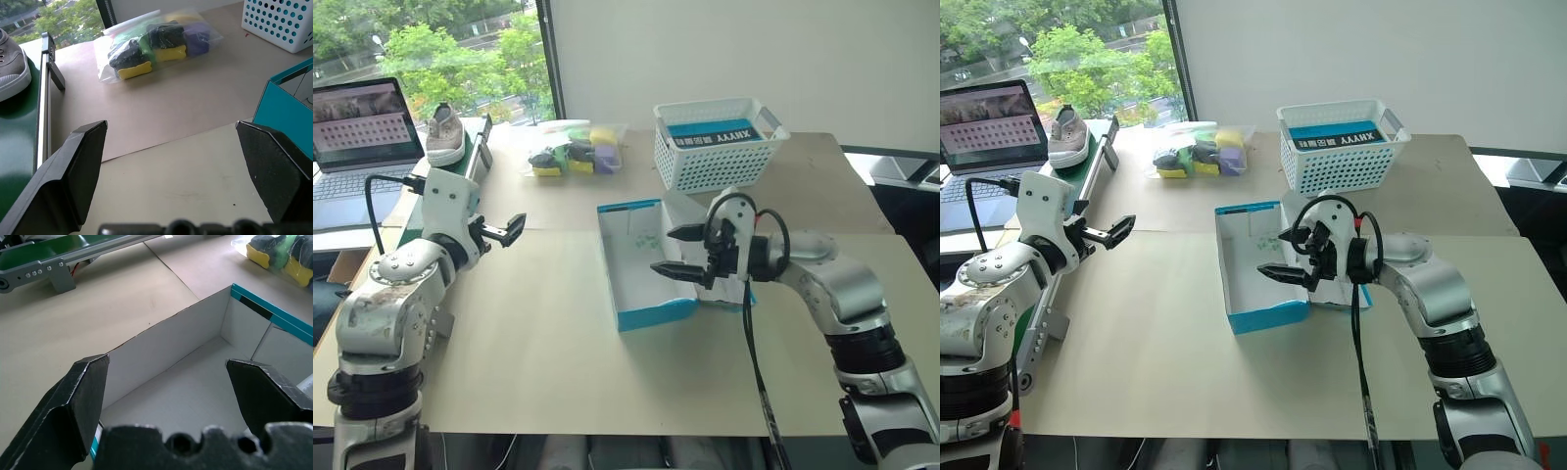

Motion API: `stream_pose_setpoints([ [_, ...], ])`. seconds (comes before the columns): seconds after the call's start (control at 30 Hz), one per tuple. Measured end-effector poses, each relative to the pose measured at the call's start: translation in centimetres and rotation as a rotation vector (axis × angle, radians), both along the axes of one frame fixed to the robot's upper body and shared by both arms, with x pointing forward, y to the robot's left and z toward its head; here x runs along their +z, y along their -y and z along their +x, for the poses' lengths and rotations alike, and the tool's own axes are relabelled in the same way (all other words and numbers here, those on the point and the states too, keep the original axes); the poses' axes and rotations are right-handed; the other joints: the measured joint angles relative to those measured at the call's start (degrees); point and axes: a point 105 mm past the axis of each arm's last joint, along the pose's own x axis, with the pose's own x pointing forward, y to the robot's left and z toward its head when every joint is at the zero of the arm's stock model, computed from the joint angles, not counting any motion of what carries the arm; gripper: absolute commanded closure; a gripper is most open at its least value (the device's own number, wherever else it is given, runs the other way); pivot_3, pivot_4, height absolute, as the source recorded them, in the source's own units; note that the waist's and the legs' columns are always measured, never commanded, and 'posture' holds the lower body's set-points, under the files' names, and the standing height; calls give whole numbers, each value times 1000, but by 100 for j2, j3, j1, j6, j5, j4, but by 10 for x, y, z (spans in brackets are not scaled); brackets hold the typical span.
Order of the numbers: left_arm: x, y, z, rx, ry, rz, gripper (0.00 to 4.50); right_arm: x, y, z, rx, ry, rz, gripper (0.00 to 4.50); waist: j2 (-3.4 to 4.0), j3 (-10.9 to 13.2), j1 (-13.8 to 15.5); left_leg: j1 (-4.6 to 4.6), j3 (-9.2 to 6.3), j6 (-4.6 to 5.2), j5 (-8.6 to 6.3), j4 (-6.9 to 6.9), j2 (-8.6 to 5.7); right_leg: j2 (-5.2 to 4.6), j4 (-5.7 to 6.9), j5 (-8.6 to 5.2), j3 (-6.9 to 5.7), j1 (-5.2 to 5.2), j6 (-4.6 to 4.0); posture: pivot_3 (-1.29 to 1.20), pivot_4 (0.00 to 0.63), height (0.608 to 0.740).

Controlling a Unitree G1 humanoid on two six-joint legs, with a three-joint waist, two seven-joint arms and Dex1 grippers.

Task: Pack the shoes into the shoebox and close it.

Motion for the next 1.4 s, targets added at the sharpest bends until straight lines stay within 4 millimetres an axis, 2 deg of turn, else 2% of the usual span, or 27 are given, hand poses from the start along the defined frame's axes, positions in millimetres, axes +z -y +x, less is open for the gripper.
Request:
stream_pose_setpoints([
  [0.1,-1,-6,1,34,-2,-2,0,0,-1,-1,9,-12,7,21,0,0,-8,1,0,0,0,0,0,0,0,0,0,0,0,0,150,740],
  [0.2,1,-70,-7,308,15,-21,0,10,-12,-10,92,-46,52,21,0,0,-125,2,-2,0,0,0,4,5,6,1,1,-5,-2,0,150,740],
  [0.3,-5,-93,-18,397,2,-16,0,21,-17,-11,123,-30,68,21,-1,0,-141,4,-2,0,0,0,1,-1,7,1,-2,-1,-2,0,150,740],
  [0.4,-13,-97,-21,414,-21,-13,0,24,-21,-13,148,-33,78,21,-3,1,-72,2,-5,-1,0,0,1,-1,5,1,-9,2,-2,0,150,740],
  [0.63,-14,-121,-26,465,4,-36,0,25,-23,-14,165,-37,71,21,-4,0,-48,3,-4,-1,0,0,2,-2,6,1,-8,-2,-2,0,150,740],
  [0.8,-26,-133,-26,466,1,-54,0,25,-24,-15,175,-46,70,21,-4,0,-48,3,-3,-1,0,0,2,-1,7,1,-8,-3,-3,0,150,740],
  [1.2,-43,-155,-11,471,1,-93,0,22,-21,-23,167,-46,31,21,-4,0,-15,2,-3,-1,0,0,2,-2,8,1,-9,-4,-3,0,150,740],
  [1.37,-49,-157,-5,476,-9,-105,0,20,-18,-24,144,-51,19,21,-4,0,-11,3,-3,-1,0,0,2,-1,12,1,-9,-4,-3,0,150,740],
  [1.4,-50,-159,-5,480,-14,-112,259,21,-18,-24,139,-47,18,4,-4,0,-13,4,-3,-1,0,0,2,-1,12,1,-9,-4,-3,0,150,740],
])
